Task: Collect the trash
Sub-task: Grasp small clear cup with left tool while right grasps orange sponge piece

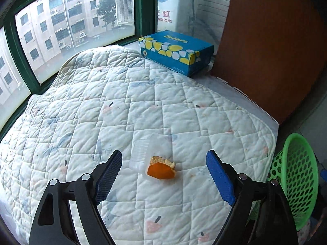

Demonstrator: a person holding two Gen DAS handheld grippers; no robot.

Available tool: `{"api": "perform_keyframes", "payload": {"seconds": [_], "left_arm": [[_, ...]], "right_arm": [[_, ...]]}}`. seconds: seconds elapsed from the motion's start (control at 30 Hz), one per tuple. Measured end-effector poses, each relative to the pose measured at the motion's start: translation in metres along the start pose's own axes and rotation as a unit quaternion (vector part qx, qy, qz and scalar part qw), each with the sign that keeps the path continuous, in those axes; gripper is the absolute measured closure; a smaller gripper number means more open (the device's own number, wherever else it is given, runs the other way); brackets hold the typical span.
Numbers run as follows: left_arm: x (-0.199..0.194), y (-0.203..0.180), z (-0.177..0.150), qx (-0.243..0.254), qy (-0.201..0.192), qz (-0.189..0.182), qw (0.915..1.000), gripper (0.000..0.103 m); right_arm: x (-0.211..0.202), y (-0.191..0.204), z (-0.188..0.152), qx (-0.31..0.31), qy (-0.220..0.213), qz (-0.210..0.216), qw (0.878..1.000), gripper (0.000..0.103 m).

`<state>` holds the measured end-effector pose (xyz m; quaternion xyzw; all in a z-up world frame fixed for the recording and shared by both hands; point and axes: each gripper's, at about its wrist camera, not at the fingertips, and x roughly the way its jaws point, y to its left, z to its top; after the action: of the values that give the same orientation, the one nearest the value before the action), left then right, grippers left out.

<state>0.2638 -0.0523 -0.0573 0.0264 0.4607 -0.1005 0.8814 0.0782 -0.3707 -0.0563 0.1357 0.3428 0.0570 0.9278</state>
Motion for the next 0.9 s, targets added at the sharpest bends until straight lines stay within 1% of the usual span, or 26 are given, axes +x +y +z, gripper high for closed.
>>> {"api": "perform_keyframes", "payload": {"seconds": [0.1, 0.17, 0.23, 0.33, 0.37, 0.43, 0.47, 0.5, 0.53, 0.57, 0.6, 0.77, 0.83, 0.9], "left_arm": [[0.015, 0.018, 0.002, -0.033, 0.018, -0.01, 0.9993, 0.022], [0.024, 0.026, 0.003, -0.05, 0.026, -0.023, 0.9981, 0.022], [0.031, 0.029, 0.003, -0.054, 0.035, -0.035, 0.9973, 0.022], [0.043, 0.029, 0.003, -0.054, 0.048, -0.038, 0.9966, 0.022], [0.046, 0.03, 0.003, -0.056, 0.05, -0.043, 0.9963, 0.024], [0.052, 0.031, 0.002, -0.059, 0.056, -0.054, 0.9952, 0.039], [0.054, 0.03, 0.001, -0.059, 0.058, -0.057, 0.9949, 0.044], [0.055, 0.029, 0.0, -0.057, 0.06, -0.057, 0.9949, 0.053], [0.056, 0.028, -0.001, -0.053, 0.06, -0.054, 0.9954, 0.062], [0.056, 0.026, -0.003, -0.049, 0.058, -0.049, 0.9959, 0.065], [0.055, 0.024, -0.005, -0.043, 0.054, -0.043, 0.9967, 0.074], [0.041, 0.005, -0.009, 0.008, 0.016, 0.006, 0.9998, 0.075], [0.033, -0.005, -0.011, 0.037, -0.005, 0.025, 0.999, 0.076], [0.022, -0.016, -0.012, 0.071, -0.03, 0.044, 0.9961, 0.076]], "right_arm": [[0.009, 0.006, 0.002, -0.003, 0.006, 0.006, 1.0, 0.014], [0.014, 0.011, 0.003, -0.005, 0.01, 0.011, 1.0, 0.014], [0.018, 0.015, 0.004, -0.007, 0.013, 0.014, 1.0, 0.014], [0.024, 0.02, 0.005, -0.008, 0.017, 0.019, 1.0, 0.014], [0.026, 0.022, 0.005, -0.008, 0.018, 0.021, 1.0, 0.014], [0.029, 0.025, 0.005, -0.008, 0.019, 0.023, 1.0, 0.014], [0.03, 0.026, 0.005, -0.007, 0.02, 0.024, 0.999, 0.014], [0.031, 0.027, 0.005, -0.007, 0.02, 0.025, 0.999, 0.014], [0.032, 0.028, 0.005, -0.007, 0.021, 0.025, 0.999, 0.014], [0.033, 0.027, 0.005, -0.007, 0.021, 0.025, 0.999, 0.014], [0.034, 0.027, 0.005, -0.008, 0.021, 0.025, 0.999, 0.014], [0.034, 0.026, 0.003, -0.004, 0.023, 0.027, 0.999, 0.014], [0.034, 0.026, 0.002, -0.004, 0.024, 0.027, 0.999, 0.014], [0.033, 0.026, 0.001, -0.004, 0.023, 0.027, 0.999, 0.014]]}}
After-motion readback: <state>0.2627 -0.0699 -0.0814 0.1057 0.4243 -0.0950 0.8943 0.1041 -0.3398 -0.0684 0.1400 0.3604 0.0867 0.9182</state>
